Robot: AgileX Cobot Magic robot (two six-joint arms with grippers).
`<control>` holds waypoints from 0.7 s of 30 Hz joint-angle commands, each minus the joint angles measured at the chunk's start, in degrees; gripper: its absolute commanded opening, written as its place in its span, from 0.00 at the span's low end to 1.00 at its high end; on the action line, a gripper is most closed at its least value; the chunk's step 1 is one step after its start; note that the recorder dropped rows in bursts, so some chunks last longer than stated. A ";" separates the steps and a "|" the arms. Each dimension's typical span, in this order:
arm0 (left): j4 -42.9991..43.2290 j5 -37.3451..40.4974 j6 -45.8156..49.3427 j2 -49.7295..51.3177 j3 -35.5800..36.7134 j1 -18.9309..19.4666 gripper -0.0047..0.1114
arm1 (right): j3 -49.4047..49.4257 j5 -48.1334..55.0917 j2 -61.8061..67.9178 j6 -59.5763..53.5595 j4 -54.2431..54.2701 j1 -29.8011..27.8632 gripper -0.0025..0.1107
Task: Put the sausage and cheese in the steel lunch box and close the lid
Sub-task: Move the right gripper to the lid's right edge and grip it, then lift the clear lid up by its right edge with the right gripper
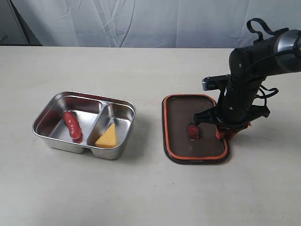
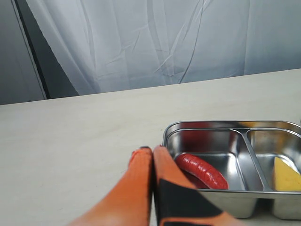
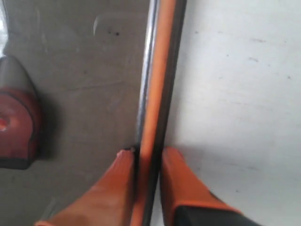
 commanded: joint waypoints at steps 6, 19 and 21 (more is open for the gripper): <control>-0.58 -0.59 0.00 -0.37 0.24 -0.40 0.04 | 0.00 -0.11 0.11 0.20 -0.21 -0.07 0.01; -0.75 -0.59 0.00 -0.37 0.24 -0.40 0.04 | 0.00 0.12 -6.95 0.84 -1.28 -0.07 0.01; -0.75 -0.59 0.00 -0.37 0.24 -0.40 0.04 | 0.00 0.12 -8.52 0.84 -1.28 -0.18 0.01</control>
